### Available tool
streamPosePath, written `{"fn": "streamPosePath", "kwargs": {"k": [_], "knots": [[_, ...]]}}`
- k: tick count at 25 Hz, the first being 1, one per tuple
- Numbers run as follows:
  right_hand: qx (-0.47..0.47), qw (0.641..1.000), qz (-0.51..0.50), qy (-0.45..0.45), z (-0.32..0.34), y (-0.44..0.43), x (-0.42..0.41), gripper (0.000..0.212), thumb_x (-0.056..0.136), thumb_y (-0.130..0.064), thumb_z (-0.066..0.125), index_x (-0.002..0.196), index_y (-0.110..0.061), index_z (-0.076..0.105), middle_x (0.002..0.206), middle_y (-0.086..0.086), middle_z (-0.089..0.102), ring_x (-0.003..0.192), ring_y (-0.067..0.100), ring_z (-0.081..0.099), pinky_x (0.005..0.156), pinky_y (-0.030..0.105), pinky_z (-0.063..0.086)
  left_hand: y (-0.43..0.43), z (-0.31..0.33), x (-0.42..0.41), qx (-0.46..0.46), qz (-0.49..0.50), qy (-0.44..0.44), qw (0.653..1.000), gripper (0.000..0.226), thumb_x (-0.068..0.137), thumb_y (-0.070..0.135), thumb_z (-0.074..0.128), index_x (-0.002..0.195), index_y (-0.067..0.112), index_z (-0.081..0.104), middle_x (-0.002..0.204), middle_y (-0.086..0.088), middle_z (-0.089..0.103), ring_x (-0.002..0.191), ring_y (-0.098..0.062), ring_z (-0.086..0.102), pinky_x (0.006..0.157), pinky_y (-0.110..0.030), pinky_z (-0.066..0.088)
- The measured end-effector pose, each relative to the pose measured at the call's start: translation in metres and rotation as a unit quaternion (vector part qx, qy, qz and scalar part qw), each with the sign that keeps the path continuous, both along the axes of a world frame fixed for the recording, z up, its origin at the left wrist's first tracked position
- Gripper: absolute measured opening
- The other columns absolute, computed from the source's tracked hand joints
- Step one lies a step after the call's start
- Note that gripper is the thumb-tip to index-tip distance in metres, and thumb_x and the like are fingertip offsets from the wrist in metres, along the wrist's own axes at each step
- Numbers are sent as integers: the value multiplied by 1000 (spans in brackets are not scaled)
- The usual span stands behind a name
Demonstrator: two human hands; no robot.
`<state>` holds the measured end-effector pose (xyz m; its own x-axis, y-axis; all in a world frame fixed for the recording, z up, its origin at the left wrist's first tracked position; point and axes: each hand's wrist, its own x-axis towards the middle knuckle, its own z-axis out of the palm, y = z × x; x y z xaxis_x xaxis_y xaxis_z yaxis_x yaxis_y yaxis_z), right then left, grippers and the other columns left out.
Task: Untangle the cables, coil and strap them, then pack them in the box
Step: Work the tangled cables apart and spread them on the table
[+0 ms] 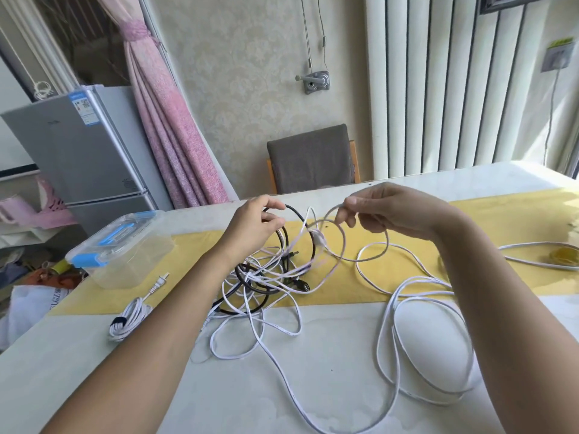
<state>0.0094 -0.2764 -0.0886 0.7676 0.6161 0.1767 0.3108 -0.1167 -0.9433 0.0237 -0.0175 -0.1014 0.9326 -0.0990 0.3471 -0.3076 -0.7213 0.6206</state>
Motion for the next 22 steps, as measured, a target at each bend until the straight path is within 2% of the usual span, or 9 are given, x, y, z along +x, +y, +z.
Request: {"fn": "streamPosePath", "kwargs": {"k": [3, 6, 8, 10, 11, 14, 16, 19, 22], "knots": [[34, 999, -35, -17, 9, -8, -4, 32, 94, -27, 44, 80, -7, 65, 60, -6, 55, 46, 8, 23, 46, 20, 15, -25, -8, -18, -45, -106, 41, 993, 24, 87, 48, 62, 101, 28, 63, 102, 15, 66, 96, 1, 61, 83, -18, 44], [88, 995, -36, -26, 19, -15, -10, 31, 91, -30, 44, 80, -7, 62, 54, -5, 41, 44, 5, 17, 44, 21, 10, -45, -19, -27, -49, -207, 91, 973, 25, 84, 45, 64, 99, 26, 65, 93, 7, 71, 91, -12, 66, 88, -33, 48], [219, 974, -53, -23, 27, -23, -12, 31, 94, -26, 40, 78, -11, 61, 51, -7, 37, 40, 2, 17, 40, 18, 9, -47, -24, -24, -85, -218, 116, 965, 26, 85, 39, 65, 98, 16, 68, 91, -4, 71, 86, -17, 66, 90, -42, 49], [389, 917, -84, 13, 32, -37, -10, 33, 100, -23, 34, 77, -17, 58, 49, -10, 37, 36, 0, 20, 37, 16, 10, -46, -28, -18, -74, -200, 147, 966, 27, 88, 37, 65, 101, 13, 68, 91, -3, 70, 83, -16, 65, 91, -45, 50], [432, 895, -108, 26, 33, -43, -8, 34, 102, -22, 32, 80, -17, 57, 49, -11, 38, 35, 1, 21, 37, 16, 10, -46, -31, -17, -44, -189, 151, 969, 30, 87, 44, 64, 102, 18, 67, 93, 0, 69, 83, -15, 65, 89, -43, 50], [380, 903, -199, 10, 30, -56, -4, 32, 103, -21, 32, 88, -13, 59, 49, -9, 41, 36, 2, 20, 37, 16, 11, -55, -40, -21, -41, -179, 176, 967, 53, 68, 71, 55, 107, 35, 60, 108, 7, 65, 96, -7, 63, 91, -33, 48], [325, 917, -230, 8, 26, -58, -4, 30, 103, -20, 35, 92, -10, 61, 49, -7, 41, 39, 4, 19, 38, 16, 12, -74, -42, -28, -20, -189, 191, 963, 77, 62, 75, 59, 126, 34, 50, 124, 12, 55, 114, -1, 52, 100, -27, 43], [301, 922, -240, 32, 33, -58, 0, 25, 102, -14, 38, 100, -6, 61, 51, -4, 46, 40, 5, 23, 38, 14, 17, -102, -50, -35, 128, -143, 121, 974, 91, 71, 65, 68, 145, 30, 29, 140, 7, 33, 132, -9, 29, 110, -32, 28], [239, 933, -267, 47, 55, -63, 13, 23, 102, -14, 40, 98, -8, 62, 61, -1, 58, 51, 8, 46, 46, 14, 37, -107, -58, -35, 365, -98, 103, 920, 79, 77, 59, 65, 141, 23, 37, 137, -5, 37, 130, -24, 28, 107, -39, 28]]}}
